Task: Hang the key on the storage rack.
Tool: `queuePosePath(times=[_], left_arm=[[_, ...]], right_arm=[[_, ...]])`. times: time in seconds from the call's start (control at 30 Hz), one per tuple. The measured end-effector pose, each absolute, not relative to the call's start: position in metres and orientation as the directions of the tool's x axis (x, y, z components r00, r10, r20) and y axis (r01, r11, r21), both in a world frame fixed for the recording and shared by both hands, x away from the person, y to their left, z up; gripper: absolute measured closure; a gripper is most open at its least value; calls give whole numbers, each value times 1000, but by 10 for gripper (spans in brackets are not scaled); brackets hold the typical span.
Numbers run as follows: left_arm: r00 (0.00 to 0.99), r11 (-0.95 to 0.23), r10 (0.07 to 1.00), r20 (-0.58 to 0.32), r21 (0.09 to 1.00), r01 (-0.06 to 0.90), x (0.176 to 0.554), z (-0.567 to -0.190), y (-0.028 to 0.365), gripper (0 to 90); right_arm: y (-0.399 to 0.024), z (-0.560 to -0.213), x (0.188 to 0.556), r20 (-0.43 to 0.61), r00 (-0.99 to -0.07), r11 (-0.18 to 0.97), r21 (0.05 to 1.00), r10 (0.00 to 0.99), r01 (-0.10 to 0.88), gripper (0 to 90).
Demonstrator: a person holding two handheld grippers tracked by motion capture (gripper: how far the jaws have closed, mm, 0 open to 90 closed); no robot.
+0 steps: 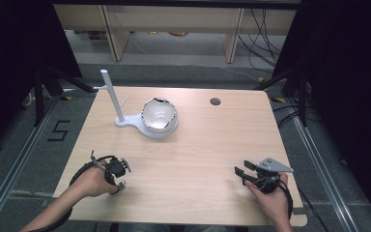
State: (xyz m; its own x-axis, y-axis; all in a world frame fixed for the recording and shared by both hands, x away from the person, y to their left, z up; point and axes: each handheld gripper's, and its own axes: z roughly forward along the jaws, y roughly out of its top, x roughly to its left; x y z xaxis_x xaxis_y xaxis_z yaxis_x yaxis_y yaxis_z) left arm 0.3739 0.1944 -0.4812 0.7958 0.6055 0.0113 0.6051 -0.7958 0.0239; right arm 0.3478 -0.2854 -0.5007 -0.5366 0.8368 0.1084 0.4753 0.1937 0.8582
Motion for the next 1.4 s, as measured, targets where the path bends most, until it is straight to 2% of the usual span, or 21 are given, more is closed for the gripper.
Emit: queuePosePath(times=[0.07, 0.1, 0.2, 0.23, 0.43, 0.47, 0.57, 0.6, 0.67, 0.73, 0.8, 0.9, 0.93, 1.03, 1.13, 1.17, 1.2, 1.4], left_arm=[[784, -784, 620, 14, 26, 620, 374, -481, 194, 803], [718, -717, 696, -17, 32, 696, 372, -482, 194, 805], [753, -753, 657, -21, 24, 658, 376, -481, 198, 807], [732, -731, 681, -29, 35, 681, 374, -482, 197, 808], [732, -731, 681, -20, 51, 681, 374, -482, 195, 809], [735, -734, 678, -24, 43, 678, 374, -482, 196, 810], [722, -720, 691, -36, 63, 691, 375, -481, 197, 810], [743, -740, 669, -29, 67, 669, 377, -480, 199, 810], [725, -722, 688, -39, 67, 689, 376, -479, 200, 810], [741, -739, 671, -28, 67, 671, 378, -475, 203, 811], [716, -712, 697, -35, 87, 697, 376, -474, 203, 811], [717, -712, 696, -30, 93, 696, 377, -472, 206, 811], [720, -716, 693, -32, 83, 693, 378, -470, 207, 811], [710, -704, 704, -32, 105, 702, 377, -469, 208, 811], [731, -725, 683, -16, 107, 680, 380, -464, 210, 812], [707, -699, 707, -28, 123, 704, 378, -462, 210, 812], [727, -721, 687, -15, 116, 683, 381, -459, 211, 812], [693, -683, 721, -12, 160, 713, 384, -444, 218, 812]], right_arm=[[-285, -501, 348, 108, -535, 196, 855, 838, 480, 501], [-282, -501, 346, 148, -522, 161, 851, 840, 501, 501], [-284, -500, 346, 122, -523, 185, 848, 844, 497, 500], [-283, -500, 345, 143, -515, 170, 842, 845, 512, 501], [-283, -502, 347, 136, -528, 172, 853, 838, 493, 500], [-285, -502, 349, 102, -542, 201, 859, 834, 471, 500], [-286, -502, 349, 86, -541, 212, 861, 836, 463, 498], [-283, -502, 347, 132, -529, 175, 854, 839, 490, 498], [-283, -502, 347, 134, -525, 171, 853, 840, 492, 498], [-285, -502, 349, 99, -541, 201, 860, 835, 468, 498], [-285, -502, 349, 87, -539, 206, 864, 838, 459, 497], [-284, -501, 347, 117, -524, 188, 850, 843, 492, 496], [-286, -501, 350, 84, -542, 209, 865, 836, 457, 495], [-286, -501, 350, 83, -540, 209, 864, 838, 457, 495], [-286, -502, 349, 86, -539, 208, 863, 838, 461, 494], [-286, -502, 350, 80, -540, 211, 865, 838, 456, 493], [-286, -502, 350, 80, -540, 211, 865, 838, 456, 493], [-287, -501, 349, 76, -535, 213, 864, 841, 457, 492]])
